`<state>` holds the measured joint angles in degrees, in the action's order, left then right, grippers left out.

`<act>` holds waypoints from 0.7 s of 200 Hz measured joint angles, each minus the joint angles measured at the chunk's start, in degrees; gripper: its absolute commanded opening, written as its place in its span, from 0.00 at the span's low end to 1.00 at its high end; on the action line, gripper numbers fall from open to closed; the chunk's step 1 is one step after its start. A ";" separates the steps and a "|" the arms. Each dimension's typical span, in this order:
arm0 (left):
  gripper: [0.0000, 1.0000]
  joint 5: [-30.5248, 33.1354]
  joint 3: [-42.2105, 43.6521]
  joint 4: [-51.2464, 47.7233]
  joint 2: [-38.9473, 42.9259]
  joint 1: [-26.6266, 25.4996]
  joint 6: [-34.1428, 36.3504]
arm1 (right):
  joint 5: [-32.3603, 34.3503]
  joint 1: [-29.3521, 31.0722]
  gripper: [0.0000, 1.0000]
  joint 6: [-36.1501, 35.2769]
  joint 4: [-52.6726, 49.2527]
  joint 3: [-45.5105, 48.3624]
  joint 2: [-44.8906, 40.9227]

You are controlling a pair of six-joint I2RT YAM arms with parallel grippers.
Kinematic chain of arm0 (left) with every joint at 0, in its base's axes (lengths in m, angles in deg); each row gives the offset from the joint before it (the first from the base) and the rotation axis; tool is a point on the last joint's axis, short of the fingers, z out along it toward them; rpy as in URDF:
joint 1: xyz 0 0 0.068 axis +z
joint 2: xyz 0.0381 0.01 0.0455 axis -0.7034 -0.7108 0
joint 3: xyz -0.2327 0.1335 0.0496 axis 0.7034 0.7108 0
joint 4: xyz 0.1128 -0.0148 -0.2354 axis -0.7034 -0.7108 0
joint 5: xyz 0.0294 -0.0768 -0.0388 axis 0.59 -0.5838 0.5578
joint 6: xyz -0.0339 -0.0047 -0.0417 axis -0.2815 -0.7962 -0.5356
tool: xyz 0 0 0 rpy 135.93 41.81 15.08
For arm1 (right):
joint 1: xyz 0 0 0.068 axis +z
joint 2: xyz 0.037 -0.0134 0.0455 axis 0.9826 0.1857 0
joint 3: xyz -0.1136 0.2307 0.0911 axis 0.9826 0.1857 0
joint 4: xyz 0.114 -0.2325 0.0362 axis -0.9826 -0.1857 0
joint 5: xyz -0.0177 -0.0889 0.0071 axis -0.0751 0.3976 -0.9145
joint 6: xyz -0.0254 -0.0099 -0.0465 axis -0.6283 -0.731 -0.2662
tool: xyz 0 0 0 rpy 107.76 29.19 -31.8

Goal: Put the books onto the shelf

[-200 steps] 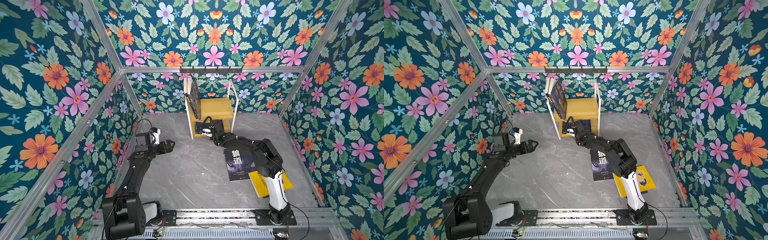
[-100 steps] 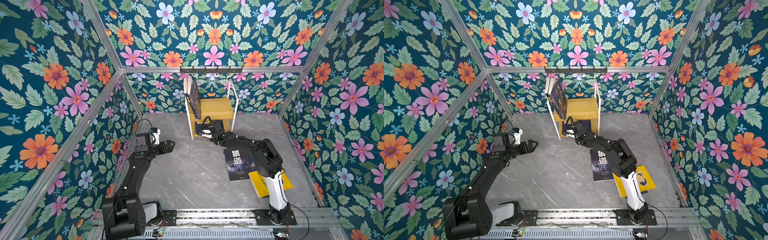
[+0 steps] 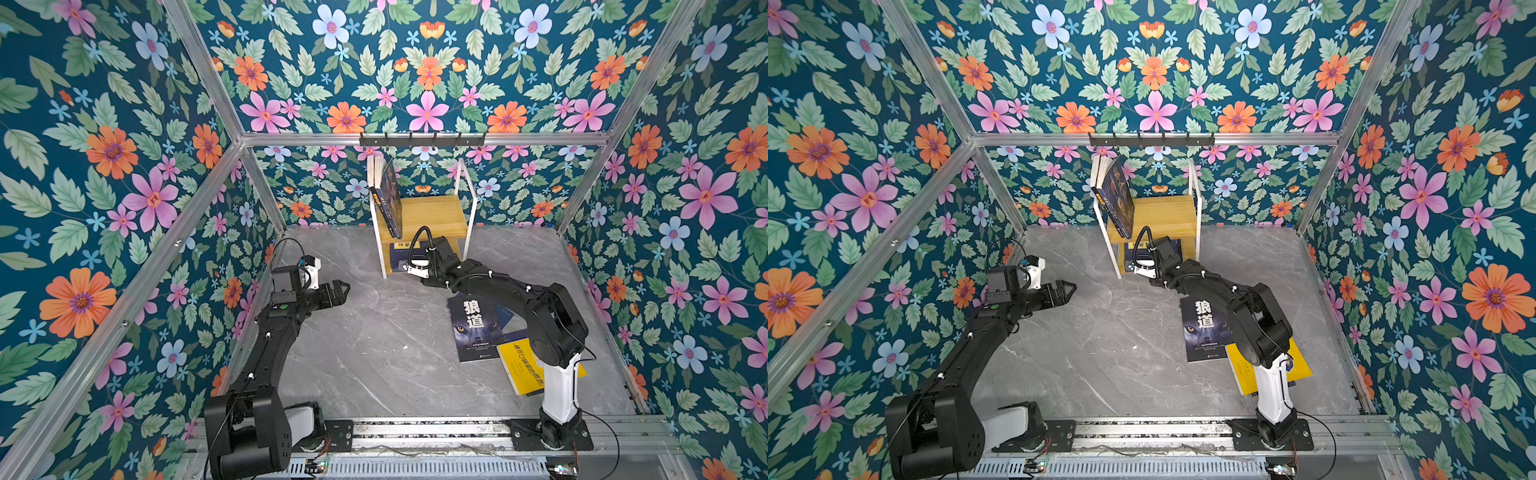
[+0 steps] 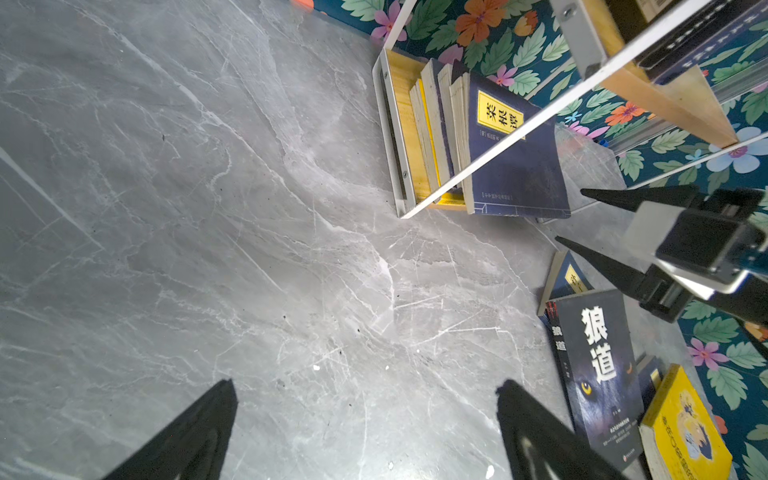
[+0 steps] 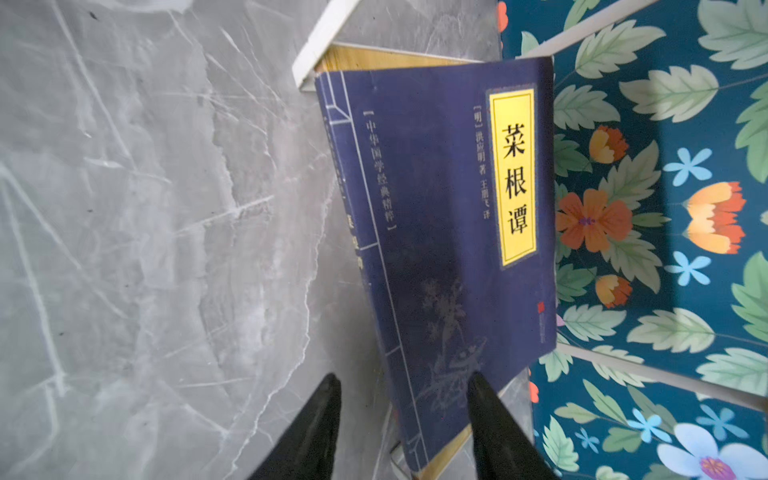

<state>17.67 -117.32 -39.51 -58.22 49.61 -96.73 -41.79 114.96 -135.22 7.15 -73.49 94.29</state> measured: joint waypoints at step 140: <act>1.00 0.04 -0.55 -0.39 0.15 -0.02 -0.07 | -13.05 -2.34 0.37 1.75 -9.77 -13.33 9.09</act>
<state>17.72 -117.87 -39.91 -58.07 49.58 -96.80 -54.84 112.62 -133.47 -2.62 -86.83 103.38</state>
